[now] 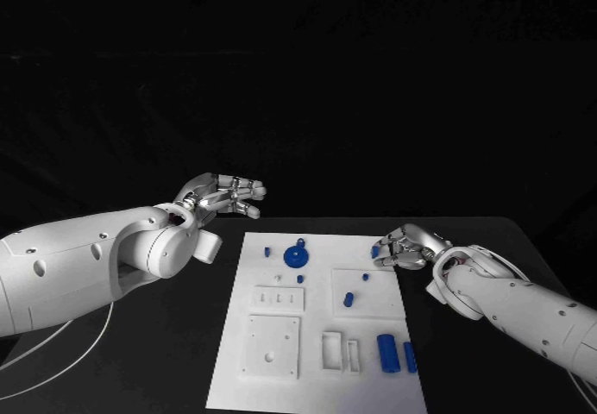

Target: Assemble the parts on the task board

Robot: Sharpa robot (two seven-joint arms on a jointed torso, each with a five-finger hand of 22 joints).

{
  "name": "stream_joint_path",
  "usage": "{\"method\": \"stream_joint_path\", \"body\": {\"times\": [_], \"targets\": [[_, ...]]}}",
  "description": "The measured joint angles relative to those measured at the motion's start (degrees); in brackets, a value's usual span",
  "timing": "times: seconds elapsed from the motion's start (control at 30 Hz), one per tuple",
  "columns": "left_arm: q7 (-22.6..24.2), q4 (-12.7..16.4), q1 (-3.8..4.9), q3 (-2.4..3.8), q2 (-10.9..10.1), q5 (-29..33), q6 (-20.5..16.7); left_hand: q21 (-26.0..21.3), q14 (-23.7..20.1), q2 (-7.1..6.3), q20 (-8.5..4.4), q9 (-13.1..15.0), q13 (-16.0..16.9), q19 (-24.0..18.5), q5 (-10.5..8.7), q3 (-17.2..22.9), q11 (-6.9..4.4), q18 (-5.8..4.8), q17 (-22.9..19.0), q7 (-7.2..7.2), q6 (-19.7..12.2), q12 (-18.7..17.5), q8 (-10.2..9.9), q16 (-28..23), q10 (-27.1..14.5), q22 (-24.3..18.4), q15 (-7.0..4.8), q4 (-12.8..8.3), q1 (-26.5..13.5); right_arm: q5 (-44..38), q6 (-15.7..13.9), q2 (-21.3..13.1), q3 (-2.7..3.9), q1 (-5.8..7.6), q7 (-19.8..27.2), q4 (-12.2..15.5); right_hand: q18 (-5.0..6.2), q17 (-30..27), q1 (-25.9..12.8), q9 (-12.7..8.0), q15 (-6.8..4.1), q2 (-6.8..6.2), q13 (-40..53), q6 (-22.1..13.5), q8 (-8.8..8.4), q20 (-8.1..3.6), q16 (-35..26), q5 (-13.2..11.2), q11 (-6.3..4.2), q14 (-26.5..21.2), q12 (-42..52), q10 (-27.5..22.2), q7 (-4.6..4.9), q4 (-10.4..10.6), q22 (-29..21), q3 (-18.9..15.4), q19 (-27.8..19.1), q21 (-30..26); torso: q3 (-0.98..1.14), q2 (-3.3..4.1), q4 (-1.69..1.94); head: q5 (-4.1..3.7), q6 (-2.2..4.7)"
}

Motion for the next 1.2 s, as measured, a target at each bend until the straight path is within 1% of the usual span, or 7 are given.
{"method": "stream_joint_path", "body": {"times": [0.13,0.3,0.4,0.7,0.97,1.1,1.2], "targets": [[-0.01,-0.05,-0.03,0.0,0.03,-0.02,0.03,0.0,0.0,0.0,0.0,0.0,0.0,0.0,0.0,0.0,0.0,0.0,0.0,0.0,0.0,0.0,0.0,0.0,0.0,0.0,0.0,0.0,0.0,0.0,0.0,0.22,0.0,0.0,0.03,-0.09,0.0,0.03,-0.71,0.0,0.0,0.97,0.08,0.01,0.0,0.0,0.0,-2.13,0.0,0.0,0.0,0.0,-0.01,-0.55,0.0,2.9,0.0,0.0,0.02,-0.04,0.0,-0.05,-0.02],[-0.01,-0.08,-0.06,0.0,0.06,-0.03,0.07,0.0,0.0,0.0,0.0,0.0,0.0,0.0,0.0,0.0,0.0,0.0,0.0,0.0,0.0,0.0,0.0,0.0,0.0,0.0,0.0,0.0,0.0,0.0,0.0,0.47,0.0,-0.01,0.05,-0.28,0.0,0.19,-1.17,0.0,0.0,1.28,0.26,0.61,0.0,0.0,0.03,-5.02,0.0,0.0,0.07,0.0,-0.18,-1.01,0.0,7.2,0.0,0.25,0.02,-0.05,0.03,-0.07,-0.07],[-0.01,-0.11,-0.06,0.0,0.08,-0.04,0.09,0.0,0.0,0.0,0.0,0.0,0.0,0.0,0.0,0.0,0.22,0.0,0.0,0.0,0.0,0.0,0.0,0.0,-0.22,0.0,0.0,0.0,0.0,0.0,0.0,0.69,0.01,-0.01,0.05,-0.43,0.0,0.25,-1.62,0.0,-0.01,1.28,0.32,0.8,0.0,0.0,0.03,-5.26,0.0,0.0,0.29,0.01,-0.36,-1.06,0.0,9.04,0.0,0.44,0.03,-0.06,0.03,0.0,-0.07],[-0.02,-0.11,-0.08,0.0,0.1,-0.07,0.16,0.0,0.0,0.0,0.0,0.0,0.0,0.0,0.0,0.0,0.22,0.0,0.0,-0.15,-0.15,0.0,0.0,0.0,-0.22,0.0,0.0,0.0,0.0,-0.01,-0.03,0.99,0.01,-0.02,0.05,-0.82,0.0,0.41,-1.99,0.0,0.0,0.91,0.39,0.8,0.0,0.0,0.03,-4.98,0.0,0.01,0.29,0.01,-0.36,-0.86,-0.01,9.37,0.0,0.56,0.05,-0.06,0.03,0.37,-0.08],[-0.04,-0.11,-0.08,0.0,0.1,-0.08,0.2,0.0,0.0,0.0,0.0,0.0,0.0,0.0,0.0,0.0,0.42,0.0,0.0,-0.15,-0.15,0.0,0.0,0.0,-0.43,0.0,0.0,0.0,0.0,-0.03,-0.16,1.19,0.01,-0.02,0.03,-0.94,-0.01,0.56,-1.99,-0.01,-0.01,0.91,0.48,2.47,0.0,0.0,0.1,-4.98,0.01,0.01,0.5,0.02,-0.73,-0.5,-0.01,9.72,0.0,0.56,0.05,-0.08,0.0,0.29,-0.14],[-0.05,-0.11,-0.09,0.0,0.11,-0.08,0.23,0.0,0.0,0.0,0.0,0.0,0.0,0.0,0.0,-0.01,0.42,0.0,0.0,-0.14,-0.14,0.0,0.0,0.0,-0.43,0.0,0.0,0.01,0.0,-0.1,-0.37,1.27,0.01,-0.03,-0.03,-0.94,0.0,0.75,-2.03,-0.01,-0.01,1.6,0.65,4.57,-0.01,0.0,0.28,-7.06,-0.52,0.01,0.51,0.11,-1.21,-0.64,-0.01,11.53,0.0,0.78,0.05,-0.11,0.0,0.21,-0.16],[-0.05,-0.11,-0.09,0.0,0.11,-0.08,0.25,0.0,0.0,0.0,0.0,0.0,0.0,0.0,0.0,-0.01,0.42,0.0,0.0,-0.14,-0.14,0.0,0.0,0.0,-0.43,0.0,0.0,0.01,0.0,-0.15,-0.74,1.33,0.01,-0.04,-0.11,-0.94,0.0,0.97,-2.04,-0.01,-0.07,1.58,0.77,5.55,-0.2,0.0,0.55,-7.8,-0.74,0.07,0.74,0.31,-1.61,-0.62,-0.01,12.79,0.0,0.78,0.05,-0.12,0.0,0.16,-0.16]]}}
